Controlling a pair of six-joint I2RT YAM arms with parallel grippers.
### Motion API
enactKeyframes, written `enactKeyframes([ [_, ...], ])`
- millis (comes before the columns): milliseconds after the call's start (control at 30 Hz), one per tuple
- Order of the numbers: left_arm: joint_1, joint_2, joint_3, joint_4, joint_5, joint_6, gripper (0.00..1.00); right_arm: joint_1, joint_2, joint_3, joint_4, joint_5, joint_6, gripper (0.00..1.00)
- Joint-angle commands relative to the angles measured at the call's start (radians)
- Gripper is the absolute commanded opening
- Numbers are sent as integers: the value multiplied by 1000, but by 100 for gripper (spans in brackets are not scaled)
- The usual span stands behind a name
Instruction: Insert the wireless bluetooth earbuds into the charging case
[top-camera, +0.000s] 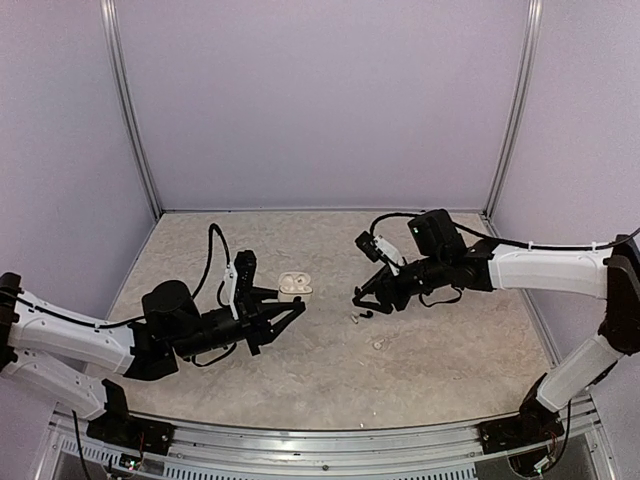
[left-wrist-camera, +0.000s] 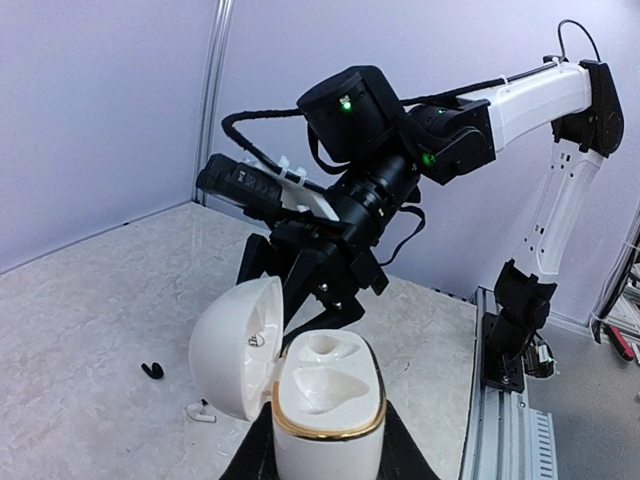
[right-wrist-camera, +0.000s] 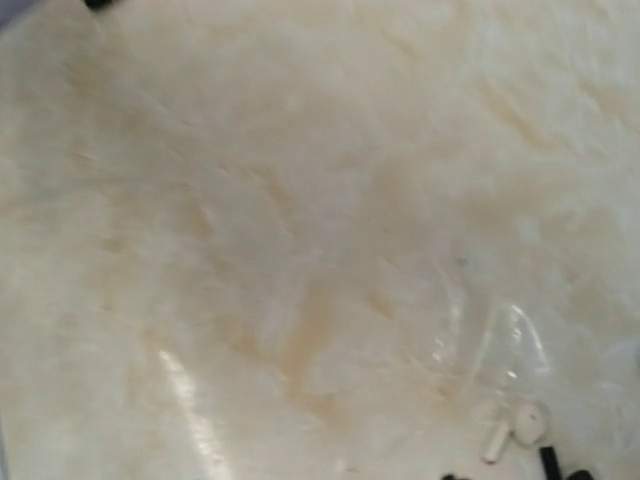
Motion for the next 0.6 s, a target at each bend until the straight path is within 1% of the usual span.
enactKeyframes([
  [0,9,-34,-25,5,-52,-16,8,-7,121,112,-76,67,-27,49],
  [67,11,-36,-27,5,-53,-16,8,-1,178,158,-99,91,-59,47],
  [233,10,-39,-30,0,-56,-12,8,3,289,221,-141,134,-73,42],
  [433,10,-41,-32,2,-52,1,8,4,385,274,-175,174,-77,36],
  [567,10,-42,-33,0,-44,9,8,5,429,300,-181,179,-80,35],
])
